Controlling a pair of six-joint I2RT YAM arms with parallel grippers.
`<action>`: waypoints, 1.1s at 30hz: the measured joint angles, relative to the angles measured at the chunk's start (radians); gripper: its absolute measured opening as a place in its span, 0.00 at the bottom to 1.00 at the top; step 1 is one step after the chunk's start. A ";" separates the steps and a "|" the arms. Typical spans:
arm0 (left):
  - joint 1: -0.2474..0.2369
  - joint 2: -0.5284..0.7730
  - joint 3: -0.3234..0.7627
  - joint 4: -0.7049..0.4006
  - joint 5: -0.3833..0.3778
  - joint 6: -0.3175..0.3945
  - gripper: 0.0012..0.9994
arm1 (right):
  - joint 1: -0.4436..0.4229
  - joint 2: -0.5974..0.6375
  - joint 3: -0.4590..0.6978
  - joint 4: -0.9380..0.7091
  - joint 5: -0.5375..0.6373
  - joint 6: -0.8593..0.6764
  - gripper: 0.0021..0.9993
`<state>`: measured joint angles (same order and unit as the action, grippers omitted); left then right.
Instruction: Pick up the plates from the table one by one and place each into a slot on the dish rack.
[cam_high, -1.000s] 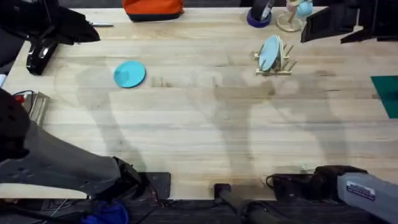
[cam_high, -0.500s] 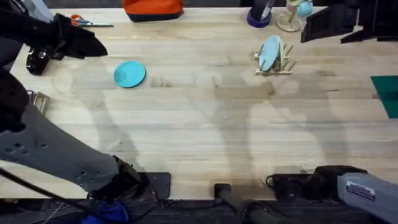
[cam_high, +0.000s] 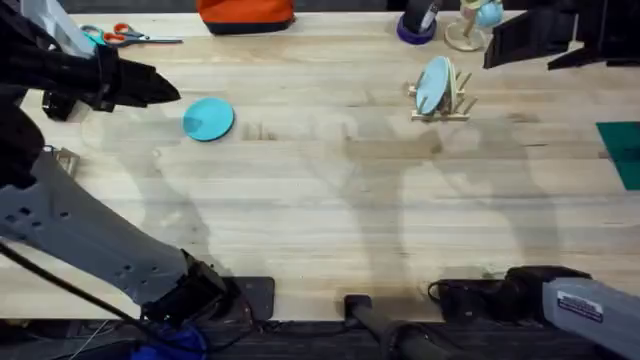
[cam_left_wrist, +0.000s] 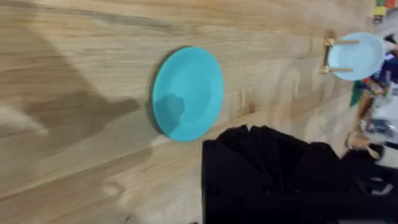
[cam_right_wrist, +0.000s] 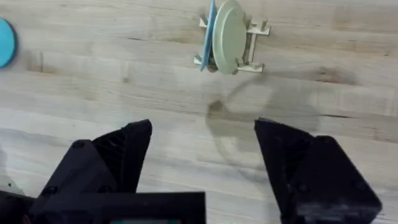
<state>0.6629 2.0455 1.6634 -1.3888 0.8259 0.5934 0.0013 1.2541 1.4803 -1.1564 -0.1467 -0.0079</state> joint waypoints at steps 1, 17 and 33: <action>0.000 0.012 0.000 -0.011 0.009 0.013 0.04 | 0.000 0.000 0.000 0.000 0.000 0.000 0.99; 0.000 0.076 0.000 0.007 0.044 0.099 0.04 | 0.000 0.000 0.000 0.000 0.000 0.000 1.00; 0.000 0.094 0.000 0.061 0.041 0.095 0.04 | 0.000 0.000 0.000 0.000 0.000 0.000 1.00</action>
<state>0.6624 2.1393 1.6634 -1.3282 0.8673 0.6884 0.0013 1.2541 1.4803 -1.1564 -0.1471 -0.0082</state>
